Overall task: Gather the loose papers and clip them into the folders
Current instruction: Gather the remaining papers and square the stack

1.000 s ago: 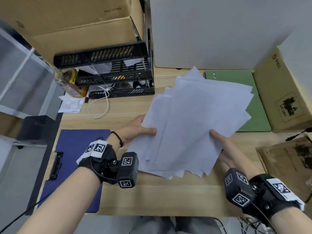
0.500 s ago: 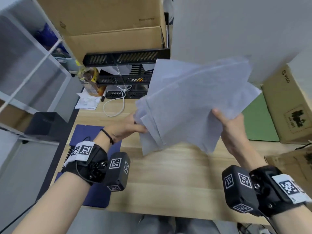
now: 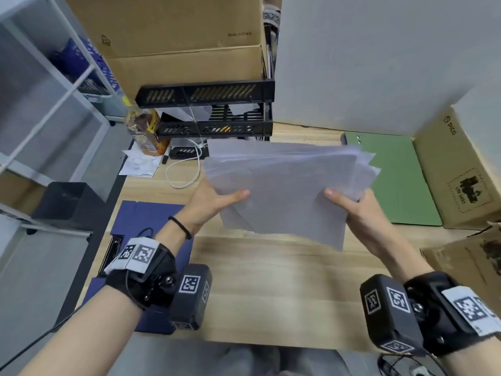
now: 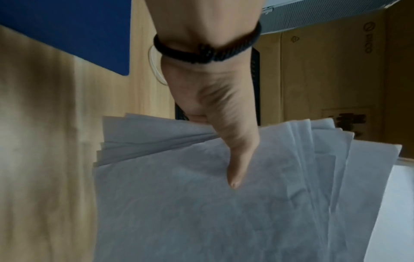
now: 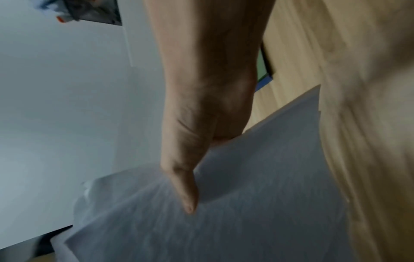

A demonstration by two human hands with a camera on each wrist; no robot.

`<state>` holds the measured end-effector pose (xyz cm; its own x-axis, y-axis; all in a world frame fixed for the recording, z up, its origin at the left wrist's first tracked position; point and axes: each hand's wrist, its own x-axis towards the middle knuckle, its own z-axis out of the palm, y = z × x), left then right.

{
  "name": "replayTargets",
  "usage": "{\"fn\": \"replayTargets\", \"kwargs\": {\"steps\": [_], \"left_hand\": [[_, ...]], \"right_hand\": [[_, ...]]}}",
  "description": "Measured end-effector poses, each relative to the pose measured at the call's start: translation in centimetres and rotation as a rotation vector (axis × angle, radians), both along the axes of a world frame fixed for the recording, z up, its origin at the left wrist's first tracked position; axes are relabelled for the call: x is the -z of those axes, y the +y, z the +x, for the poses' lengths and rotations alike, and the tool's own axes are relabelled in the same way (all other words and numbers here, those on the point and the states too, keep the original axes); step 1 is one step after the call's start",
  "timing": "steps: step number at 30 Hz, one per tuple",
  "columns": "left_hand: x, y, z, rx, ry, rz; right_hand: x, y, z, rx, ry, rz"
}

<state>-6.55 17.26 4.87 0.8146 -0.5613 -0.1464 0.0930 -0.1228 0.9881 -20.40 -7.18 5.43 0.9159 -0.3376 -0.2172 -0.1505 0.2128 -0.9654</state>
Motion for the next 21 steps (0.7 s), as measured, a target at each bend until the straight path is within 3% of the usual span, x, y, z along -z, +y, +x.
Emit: {"fn": "replayTargets", "kwargs": {"steps": [5, 13, 18, 21], "left_hand": [[3.1, 0.0, -1.3, 0.071, 0.107, 0.098], [2.2, 0.1, -0.3, 0.019, 0.128, -0.050], [4.5, -0.1, -1.7, 0.046, 0.190, 0.089], [5.2, -1.0, -2.4, 0.011, 0.214, 0.092]], "right_hand": [[4.5, 0.8, -1.1, -0.071, 0.229, -0.109], [1.9, 0.1, 0.6, 0.030, 0.125, -0.079], [4.6, 1.2, -0.4, -0.059, 0.307, -0.197], [5.2, 1.7, -0.4, -0.059, 0.325, -0.203]]}}
